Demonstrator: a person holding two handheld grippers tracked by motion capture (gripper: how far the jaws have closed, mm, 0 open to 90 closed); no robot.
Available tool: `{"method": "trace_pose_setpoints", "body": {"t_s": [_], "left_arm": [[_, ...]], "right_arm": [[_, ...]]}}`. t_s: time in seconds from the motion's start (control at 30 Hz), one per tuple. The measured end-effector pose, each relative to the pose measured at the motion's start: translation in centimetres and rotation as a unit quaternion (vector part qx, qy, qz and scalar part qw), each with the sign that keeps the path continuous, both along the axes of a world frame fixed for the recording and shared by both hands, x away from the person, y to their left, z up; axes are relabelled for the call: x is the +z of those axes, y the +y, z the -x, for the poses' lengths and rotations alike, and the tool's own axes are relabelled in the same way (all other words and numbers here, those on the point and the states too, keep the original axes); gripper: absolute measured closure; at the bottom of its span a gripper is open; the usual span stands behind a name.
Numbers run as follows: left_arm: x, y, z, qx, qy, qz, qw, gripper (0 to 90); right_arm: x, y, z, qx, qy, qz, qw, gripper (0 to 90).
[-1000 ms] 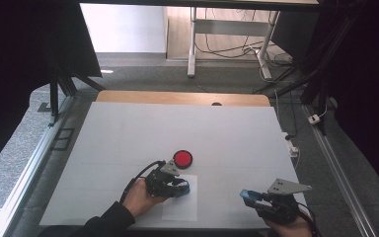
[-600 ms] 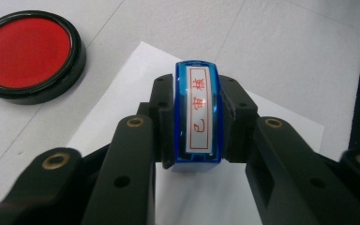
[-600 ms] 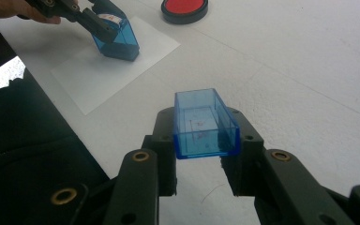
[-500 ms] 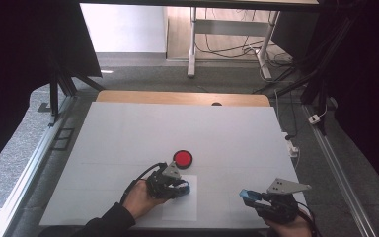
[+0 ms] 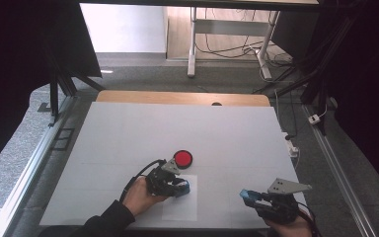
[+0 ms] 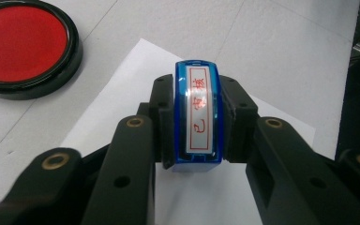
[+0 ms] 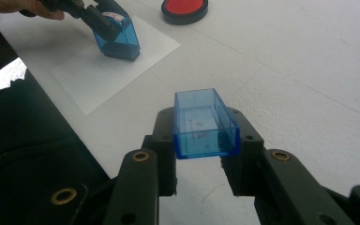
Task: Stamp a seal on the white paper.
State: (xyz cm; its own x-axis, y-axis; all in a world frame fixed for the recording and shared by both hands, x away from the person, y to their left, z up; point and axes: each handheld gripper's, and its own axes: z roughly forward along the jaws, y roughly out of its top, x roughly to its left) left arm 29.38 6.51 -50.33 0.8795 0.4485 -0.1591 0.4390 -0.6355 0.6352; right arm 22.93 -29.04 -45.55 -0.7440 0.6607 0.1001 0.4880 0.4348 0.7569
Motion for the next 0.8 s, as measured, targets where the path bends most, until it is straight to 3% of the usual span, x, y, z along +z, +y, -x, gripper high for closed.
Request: {"method": "trace_pose_setpoints", "body": {"t_s": [0.27, 0.5, 0.8], "left_arm": [[0.4, -0.3, 0.1, -0.018, -0.017, -0.026, 0.9994, 70.4], [0.5, -0.2, -0.3, -0.013, 0.003, -0.01, 0.9999, 70.4], [1.4, 0.6, -0.3, -0.009, -0.005, 0.001, 0.9999, 70.3]], "right_arm": [[0.0, 0.0, 0.0, 0.0, -0.001, 0.0, 1.0, 68.3], [0.0, -0.1, 0.1, 0.0, -0.001, -0.001, 1.0, 68.3], [0.0, -0.1, 0.1, 0.001, -0.002, 0.001, 1.0, 68.3]]}}
